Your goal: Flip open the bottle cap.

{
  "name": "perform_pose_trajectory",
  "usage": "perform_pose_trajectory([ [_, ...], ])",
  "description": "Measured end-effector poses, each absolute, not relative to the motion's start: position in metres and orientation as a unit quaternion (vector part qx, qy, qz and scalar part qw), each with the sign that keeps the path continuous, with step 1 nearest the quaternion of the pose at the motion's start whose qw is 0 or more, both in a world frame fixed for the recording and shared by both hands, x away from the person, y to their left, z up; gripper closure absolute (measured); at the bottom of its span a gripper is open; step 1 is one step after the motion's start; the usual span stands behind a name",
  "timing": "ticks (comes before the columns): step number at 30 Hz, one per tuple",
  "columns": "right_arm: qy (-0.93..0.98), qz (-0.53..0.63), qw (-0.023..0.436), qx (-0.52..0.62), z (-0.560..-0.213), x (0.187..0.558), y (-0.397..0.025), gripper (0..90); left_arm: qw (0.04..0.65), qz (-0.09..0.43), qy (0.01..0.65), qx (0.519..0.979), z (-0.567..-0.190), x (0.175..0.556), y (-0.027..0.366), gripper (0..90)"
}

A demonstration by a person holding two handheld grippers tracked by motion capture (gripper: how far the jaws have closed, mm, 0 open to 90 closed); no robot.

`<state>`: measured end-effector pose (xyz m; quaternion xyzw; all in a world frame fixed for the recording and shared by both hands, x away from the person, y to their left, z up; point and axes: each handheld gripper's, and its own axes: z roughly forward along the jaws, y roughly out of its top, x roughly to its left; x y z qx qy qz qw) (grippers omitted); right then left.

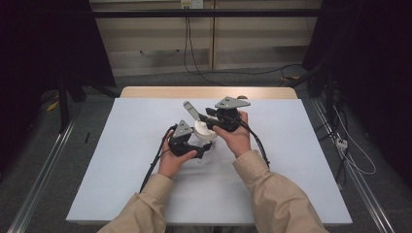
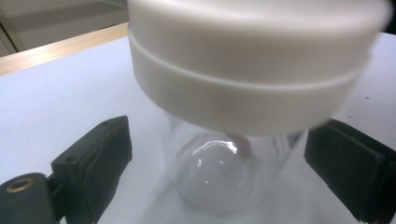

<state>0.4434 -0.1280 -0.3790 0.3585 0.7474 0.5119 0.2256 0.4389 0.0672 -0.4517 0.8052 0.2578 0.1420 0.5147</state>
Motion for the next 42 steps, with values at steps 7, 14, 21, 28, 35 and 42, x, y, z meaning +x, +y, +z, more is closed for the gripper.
perform_pose_trajectory([
  [7, 0.746, 0.523, 0.203, 0.358, -0.381, 0.426, -0.140, 37.6, 0.516, 0.133, 0.272, 0.801, -0.445, 0.430, 0.086, 6.8],
  [14, 0.747, 0.519, 0.208, 0.359, -0.388, 0.406, -0.156, 24.4, 0.515, 0.127, 0.265, 0.805, -0.442, 0.420, 0.089, 6.8],
  [21, 0.753, 0.506, 0.209, 0.366, -0.405, 0.387, -0.174, 18.1, 0.512, 0.114, 0.264, 0.809, -0.440, 0.413, 0.101, 6.6],
  [28, 0.754, 0.493, 0.208, 0.381, -0.424, 0.371, -0.193, 15.6, 0.512, 0.115, 0.268, 0.808, -0.441, 0.407, 0.112, 6.5],
  [35, 0.762, 0.480, 0.213, 0.381, -0.432, 0.356, -0.206, 14.0, 0.510, 0.110, 0.273, 0.808, -0.442, 0.405, 0.121, 6.4],
  [42, 0.752, 0.484, 0.212, 0.394, -0.438, 0.344, -0.222, 13.3, 0.506, 0.113, 0.279, 0.808, -0.444, 0.399, 0.136, 6.3],
])
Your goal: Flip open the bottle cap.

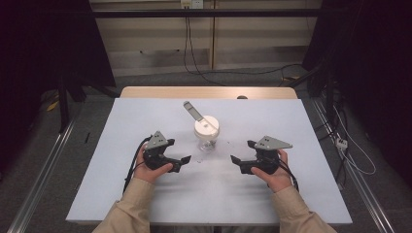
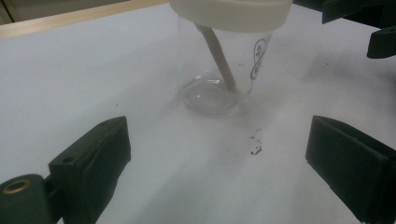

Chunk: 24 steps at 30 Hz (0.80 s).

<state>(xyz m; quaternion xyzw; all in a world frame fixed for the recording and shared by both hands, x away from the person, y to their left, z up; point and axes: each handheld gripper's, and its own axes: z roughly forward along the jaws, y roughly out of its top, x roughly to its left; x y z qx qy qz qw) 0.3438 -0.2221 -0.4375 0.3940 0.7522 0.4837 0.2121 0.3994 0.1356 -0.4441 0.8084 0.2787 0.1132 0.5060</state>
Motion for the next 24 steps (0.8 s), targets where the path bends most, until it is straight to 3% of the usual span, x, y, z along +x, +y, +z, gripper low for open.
perform_pose_trajectory([
  [24, 0.750, 0.474, 0.222, 0.404, -0.446, 0.309, -0.260, 10.5, 0.502, 0.131, 0.296, 0.802, -0.442, 0.383, 0.179, 6.5],
])
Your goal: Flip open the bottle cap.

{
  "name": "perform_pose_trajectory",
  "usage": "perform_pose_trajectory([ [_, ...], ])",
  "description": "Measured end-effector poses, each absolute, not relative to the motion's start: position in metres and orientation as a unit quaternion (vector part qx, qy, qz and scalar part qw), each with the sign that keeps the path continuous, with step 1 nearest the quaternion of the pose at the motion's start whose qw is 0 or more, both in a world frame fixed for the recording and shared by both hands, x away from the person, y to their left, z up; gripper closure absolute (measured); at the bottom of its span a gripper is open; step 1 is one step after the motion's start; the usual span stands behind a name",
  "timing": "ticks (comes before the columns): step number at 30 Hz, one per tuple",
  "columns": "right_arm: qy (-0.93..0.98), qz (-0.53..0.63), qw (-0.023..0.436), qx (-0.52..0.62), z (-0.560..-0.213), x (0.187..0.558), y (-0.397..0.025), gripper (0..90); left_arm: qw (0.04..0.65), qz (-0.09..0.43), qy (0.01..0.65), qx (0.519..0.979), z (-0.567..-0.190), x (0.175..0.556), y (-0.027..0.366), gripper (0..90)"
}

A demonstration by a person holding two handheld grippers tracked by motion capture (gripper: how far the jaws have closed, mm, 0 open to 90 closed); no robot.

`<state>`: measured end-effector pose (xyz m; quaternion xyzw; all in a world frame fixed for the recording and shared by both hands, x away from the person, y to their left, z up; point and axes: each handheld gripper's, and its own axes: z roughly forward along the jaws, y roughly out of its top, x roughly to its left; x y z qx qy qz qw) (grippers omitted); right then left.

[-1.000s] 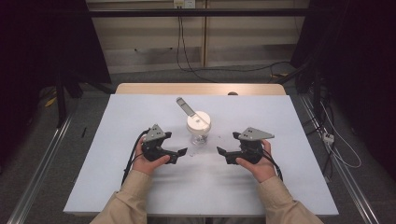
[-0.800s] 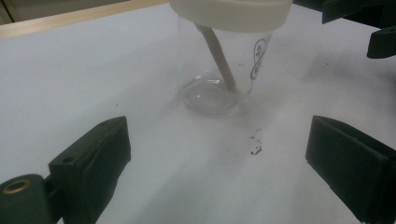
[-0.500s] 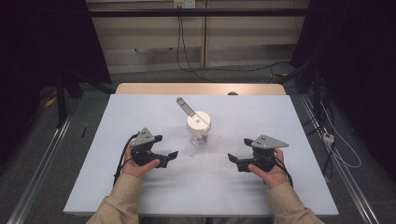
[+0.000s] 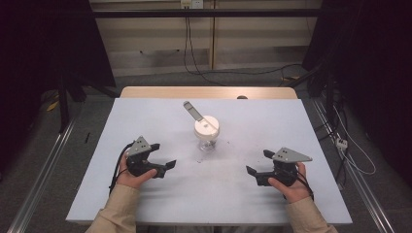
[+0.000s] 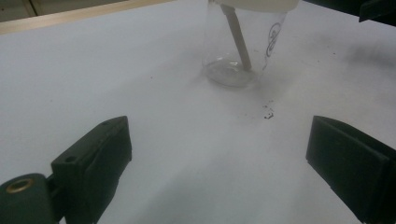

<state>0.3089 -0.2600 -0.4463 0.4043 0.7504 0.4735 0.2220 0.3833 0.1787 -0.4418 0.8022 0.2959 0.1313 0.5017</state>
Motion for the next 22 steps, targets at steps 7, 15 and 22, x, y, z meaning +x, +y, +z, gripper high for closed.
perform_pose_trajectory([
  [7, 0.753, 0.468, 0.223, 0.407, -0.449, 0.305, -0.264, 10.6, 0.496, 0.134, 0.301, 0.803, -0.444, 0.380, 0.190, 6.5],
  [15, 0.749, 0.464, 0.225, 0.416, -0.451, 0.298, -0.274, 10.6, 0.488, 0.138, 0.308, 0.805, -0.445, 0.373, 0.206, 6.5],
  [22, 0.745, 0.463, 0.227, 0.423, -0.452, 0.298, -0.278, 10.6, 0.488, 0.141, 0.319, 0.800, -0.446, 0.373, 0.215, 6.3],
])
